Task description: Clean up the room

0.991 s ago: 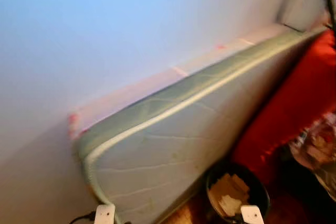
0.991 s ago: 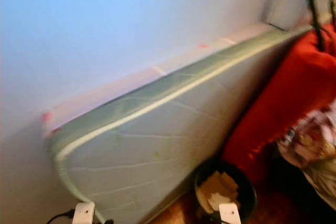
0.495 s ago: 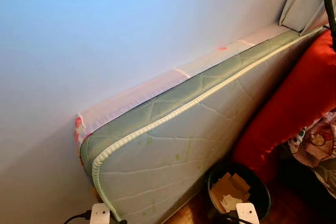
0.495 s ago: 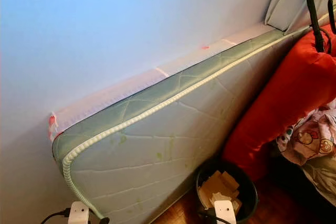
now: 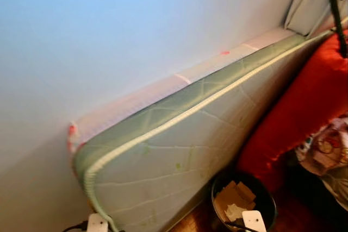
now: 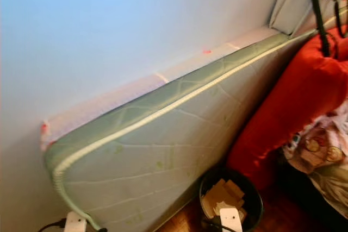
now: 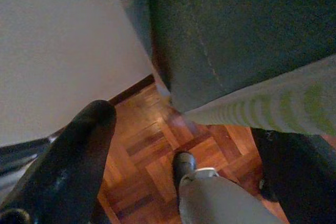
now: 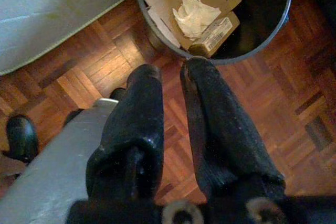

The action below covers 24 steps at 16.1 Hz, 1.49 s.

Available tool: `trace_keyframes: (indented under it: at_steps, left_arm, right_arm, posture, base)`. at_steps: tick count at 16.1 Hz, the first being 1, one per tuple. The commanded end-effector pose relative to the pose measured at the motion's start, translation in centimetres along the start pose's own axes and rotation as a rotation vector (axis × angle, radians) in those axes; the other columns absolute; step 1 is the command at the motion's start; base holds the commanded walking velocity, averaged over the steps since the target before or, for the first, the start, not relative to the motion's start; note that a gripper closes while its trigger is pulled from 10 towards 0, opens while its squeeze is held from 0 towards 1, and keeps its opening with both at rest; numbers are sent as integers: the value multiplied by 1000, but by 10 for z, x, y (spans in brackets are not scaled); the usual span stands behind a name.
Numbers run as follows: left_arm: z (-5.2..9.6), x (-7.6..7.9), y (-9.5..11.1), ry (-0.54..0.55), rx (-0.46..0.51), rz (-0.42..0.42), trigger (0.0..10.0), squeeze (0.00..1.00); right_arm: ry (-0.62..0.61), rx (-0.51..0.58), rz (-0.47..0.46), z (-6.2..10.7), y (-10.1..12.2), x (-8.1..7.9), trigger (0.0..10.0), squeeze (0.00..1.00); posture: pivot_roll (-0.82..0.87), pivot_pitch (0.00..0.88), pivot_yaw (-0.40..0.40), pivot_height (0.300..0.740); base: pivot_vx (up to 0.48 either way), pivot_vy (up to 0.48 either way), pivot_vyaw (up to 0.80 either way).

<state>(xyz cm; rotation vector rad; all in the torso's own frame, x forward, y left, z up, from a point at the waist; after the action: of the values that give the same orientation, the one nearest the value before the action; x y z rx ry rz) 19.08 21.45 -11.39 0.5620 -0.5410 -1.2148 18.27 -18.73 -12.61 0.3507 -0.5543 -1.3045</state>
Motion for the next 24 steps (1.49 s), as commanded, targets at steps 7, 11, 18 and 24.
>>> trace_keyframes:
  at_steps: [7,11,18,24]
  left_arm:
    - [-8,-3,9,26,-128,-119,10000,0]
    - [-8,-1,8,23,-129,-117,10000,0]
    - [-8,0,7,22,-131,-110,10000,0]
    - [-8,0,6,23,-133,-97,10000,0]
  right_arm:
    - [2,-1,-267,-6,28,34,10000,0]
    - [5,-3,-260,-6,28,33,10000,0]
    - [2,16,-265,-6,30,34,10000,0]
    - [8,16,-258,-6,31,34,10000,0]
  posture:
    - [53,0,23,740]
    - [56,0,23,740]
    - [55,0,20,740]
    - [52,0,26,740]
  base:
    - [0,-372,-145]
    - [0,-371,-561]
    - [0,-372,0]
    - [0,-373,0]
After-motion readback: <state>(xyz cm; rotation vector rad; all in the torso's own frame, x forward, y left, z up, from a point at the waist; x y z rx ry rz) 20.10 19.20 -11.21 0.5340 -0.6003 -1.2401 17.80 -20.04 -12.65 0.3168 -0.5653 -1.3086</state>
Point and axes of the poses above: a point about 5 cm out from each wrist's last joint towards the gripper, its own z axis pointing back from the gripper into the wrist, its own y axis along the axis of the wrist's last joint, x = y × z, the point moved 4 cm from there along -z, pointing out of the wrist towards the gripper, and after that the axes turned 11 degrees about z, right-handed, at the moved point
